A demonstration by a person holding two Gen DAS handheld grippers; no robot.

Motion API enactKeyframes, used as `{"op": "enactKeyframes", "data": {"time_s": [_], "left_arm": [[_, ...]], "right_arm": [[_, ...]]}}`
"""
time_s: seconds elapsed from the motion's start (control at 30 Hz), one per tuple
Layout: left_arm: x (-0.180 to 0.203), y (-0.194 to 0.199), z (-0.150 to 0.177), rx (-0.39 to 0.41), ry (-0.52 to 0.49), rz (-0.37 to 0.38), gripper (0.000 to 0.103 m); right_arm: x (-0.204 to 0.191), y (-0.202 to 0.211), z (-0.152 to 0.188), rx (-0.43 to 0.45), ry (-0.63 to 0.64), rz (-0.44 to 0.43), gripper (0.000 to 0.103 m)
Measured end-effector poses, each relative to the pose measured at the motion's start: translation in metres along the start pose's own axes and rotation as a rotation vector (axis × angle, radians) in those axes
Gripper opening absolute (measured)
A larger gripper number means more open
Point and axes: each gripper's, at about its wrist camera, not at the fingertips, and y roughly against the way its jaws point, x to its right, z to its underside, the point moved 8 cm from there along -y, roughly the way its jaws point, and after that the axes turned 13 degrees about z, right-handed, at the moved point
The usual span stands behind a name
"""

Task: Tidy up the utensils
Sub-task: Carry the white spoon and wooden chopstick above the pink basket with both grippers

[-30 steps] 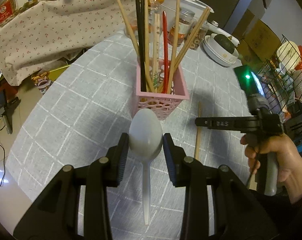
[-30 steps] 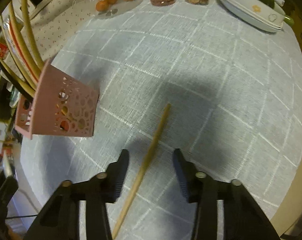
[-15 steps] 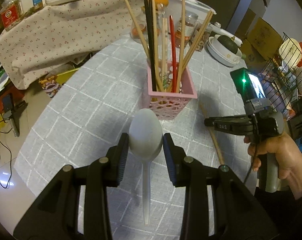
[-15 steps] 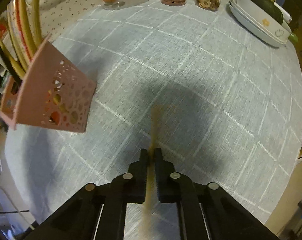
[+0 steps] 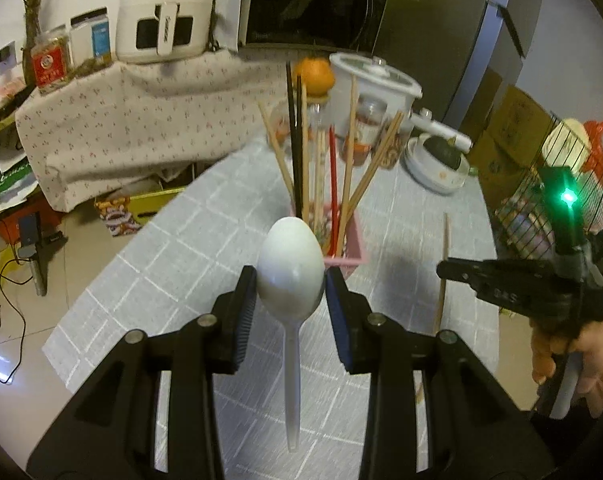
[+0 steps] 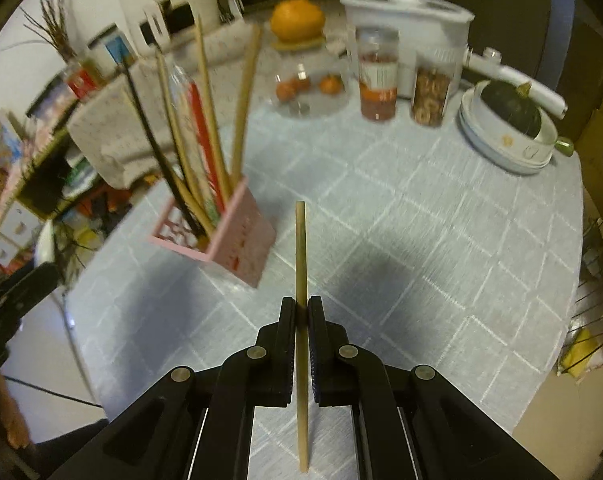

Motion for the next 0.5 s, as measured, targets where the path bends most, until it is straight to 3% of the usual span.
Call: {"op": "enactKeyframes", "data": {"time_s": [0.27,0.5], "left_arm": [[0.005,0.014,-0.025,0.155,0.000,0.024,0.037],[0.010,0.004,-0.044,0.278,0.022,0.031,0.037]], "right_arm": [[-0.003,0.053,-0.017,0.152,0.011,-0.039,0.006],[-0.012,0.080,-0.034,0.249,0.018,-0.053,0.006]]}}
